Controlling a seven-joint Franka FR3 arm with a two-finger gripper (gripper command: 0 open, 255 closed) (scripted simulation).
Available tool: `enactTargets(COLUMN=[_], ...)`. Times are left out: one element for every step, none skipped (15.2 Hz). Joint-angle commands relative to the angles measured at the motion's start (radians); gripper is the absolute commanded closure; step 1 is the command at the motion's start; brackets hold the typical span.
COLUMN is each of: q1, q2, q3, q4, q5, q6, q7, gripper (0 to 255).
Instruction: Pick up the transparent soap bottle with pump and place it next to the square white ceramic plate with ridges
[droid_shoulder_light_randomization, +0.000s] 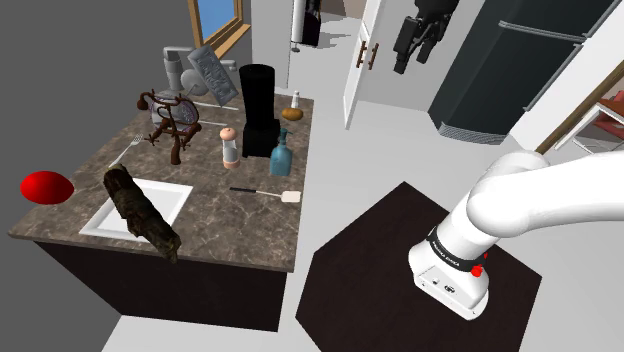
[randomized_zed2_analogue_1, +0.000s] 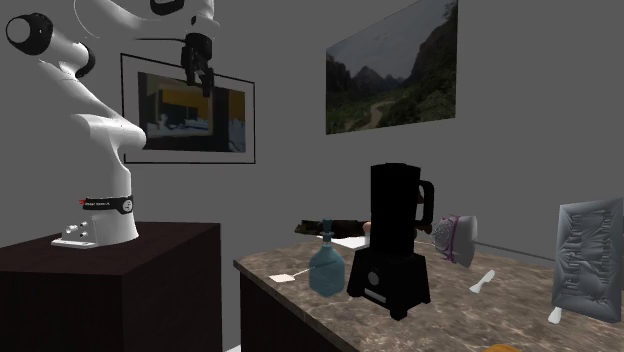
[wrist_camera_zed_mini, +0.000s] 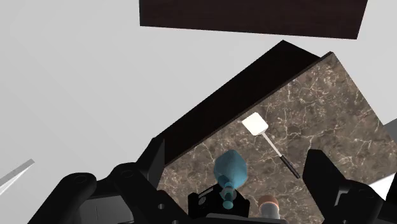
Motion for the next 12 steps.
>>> enactTargets(q1=[0.0, 0.0, 0.0, 0.0, 0.0, -0.001, -0.001, -0.001, -0.002, -0.002, -0.003, -0.003], q2=[0.0, 0.018, 0.038, 0.059, 0.081, 0.105, 0.13, 0.156, 0.183, 0.212, 0.241, 0.271], q3=[0.0, -0.001, -0.001, -0.002, -0.003, -0.003, -0.003, -0.003, -0.004, -0.004, -0.004, -0.004], q4=[0.0, -0.015, -0.029, -0.041, -0.052, -0.062, -0.07, -0.076, -0.081, -0.085, -0.087, -0.088], q5=[0.0, 0.0, -0.001, -0.001, -0.002, -0.003, -0.003, -0.004, -0.005, -0.006, -0.007, -0.008], q6=[0.0, 0.035, 0.07, 0.105, 0.14, 0.175, 0.209, 0.244, 0.278, 0.311, 0.345, 0.377], q7=[0.0, 0.001, 0.002, 0.002, 0.003, 0.004, 0.005, 0.006, 0.007, 0.008, 0.009, 0.01], gripper=[0, 0, 0, 0, 0, 0, 0, 0, 0, 0, 0, 0])
